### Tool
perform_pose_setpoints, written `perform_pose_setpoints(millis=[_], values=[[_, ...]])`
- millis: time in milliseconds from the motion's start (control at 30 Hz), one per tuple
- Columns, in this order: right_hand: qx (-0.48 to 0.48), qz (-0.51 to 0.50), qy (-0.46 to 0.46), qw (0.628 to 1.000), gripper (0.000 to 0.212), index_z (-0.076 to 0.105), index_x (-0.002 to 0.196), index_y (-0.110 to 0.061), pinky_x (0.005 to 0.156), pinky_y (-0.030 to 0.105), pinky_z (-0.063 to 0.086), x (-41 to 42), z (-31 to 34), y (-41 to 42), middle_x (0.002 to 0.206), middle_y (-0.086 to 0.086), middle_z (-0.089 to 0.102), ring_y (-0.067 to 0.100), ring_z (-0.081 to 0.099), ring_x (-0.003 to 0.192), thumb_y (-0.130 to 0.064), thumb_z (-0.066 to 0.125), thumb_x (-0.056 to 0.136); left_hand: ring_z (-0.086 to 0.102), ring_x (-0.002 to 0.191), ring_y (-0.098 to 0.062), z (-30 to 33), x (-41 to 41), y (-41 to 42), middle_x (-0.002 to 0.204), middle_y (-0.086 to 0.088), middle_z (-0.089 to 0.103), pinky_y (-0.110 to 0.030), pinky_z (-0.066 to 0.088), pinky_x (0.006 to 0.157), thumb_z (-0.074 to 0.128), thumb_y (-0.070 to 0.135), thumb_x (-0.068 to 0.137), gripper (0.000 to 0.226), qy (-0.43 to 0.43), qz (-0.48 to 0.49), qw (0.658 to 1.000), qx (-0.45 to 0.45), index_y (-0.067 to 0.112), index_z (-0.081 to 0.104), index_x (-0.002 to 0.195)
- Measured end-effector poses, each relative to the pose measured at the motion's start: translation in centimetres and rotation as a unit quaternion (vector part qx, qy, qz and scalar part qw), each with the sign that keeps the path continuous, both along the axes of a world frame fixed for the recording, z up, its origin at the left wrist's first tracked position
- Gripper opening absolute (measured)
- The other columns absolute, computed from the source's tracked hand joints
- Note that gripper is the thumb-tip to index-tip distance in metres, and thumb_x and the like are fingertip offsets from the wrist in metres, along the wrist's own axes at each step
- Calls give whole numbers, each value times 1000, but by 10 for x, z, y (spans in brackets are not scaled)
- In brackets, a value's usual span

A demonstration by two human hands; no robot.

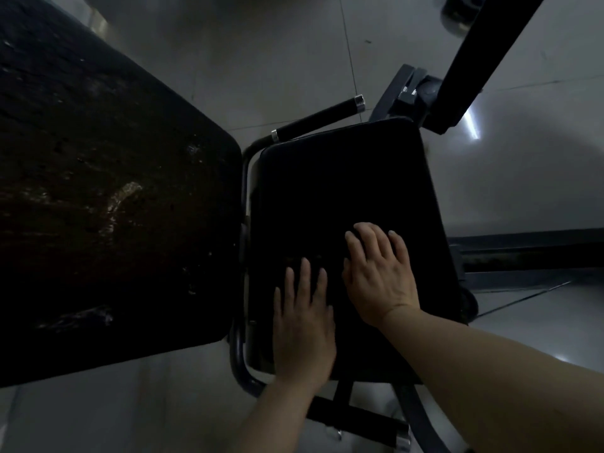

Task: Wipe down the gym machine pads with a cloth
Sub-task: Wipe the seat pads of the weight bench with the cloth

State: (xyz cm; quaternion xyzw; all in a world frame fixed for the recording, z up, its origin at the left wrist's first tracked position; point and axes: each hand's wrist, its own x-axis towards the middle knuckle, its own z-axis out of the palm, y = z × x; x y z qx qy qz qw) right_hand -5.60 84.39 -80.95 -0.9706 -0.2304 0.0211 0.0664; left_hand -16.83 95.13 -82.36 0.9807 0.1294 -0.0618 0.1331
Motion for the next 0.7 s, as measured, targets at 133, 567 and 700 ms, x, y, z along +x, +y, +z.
perform_pose_setpoints(millis=[133,567,700], values=[[0,0,-8,1000,52,54,128,-7,107,45,21,-2,1,0,134,13,51,25,35,130,-33,31,89,2,147,-22,0,-23,4,161,2,7,-42,12,116,13,41,101,50,12,-52,999,-12,32,8,151],[-6,5,23,1000,63,43,139,-13,115,39,5,0,2,0,152,6,33,21,20,144,-38,14,90,8,147,-27,6,22,-21,160,-5,13,-47,12,117,21,31,93,58,-30,-16,999,-4,21,25,150],[24,9,43,999,48,34,145,-15,119,39,0,0,5,-4,157,3,22,18,8,147,-26,29,99,12,146,-24,1,-51,-34,159,-2,15,-45,17,115,27,36,97,53,-26,-92,995,-23,22,27,148]])
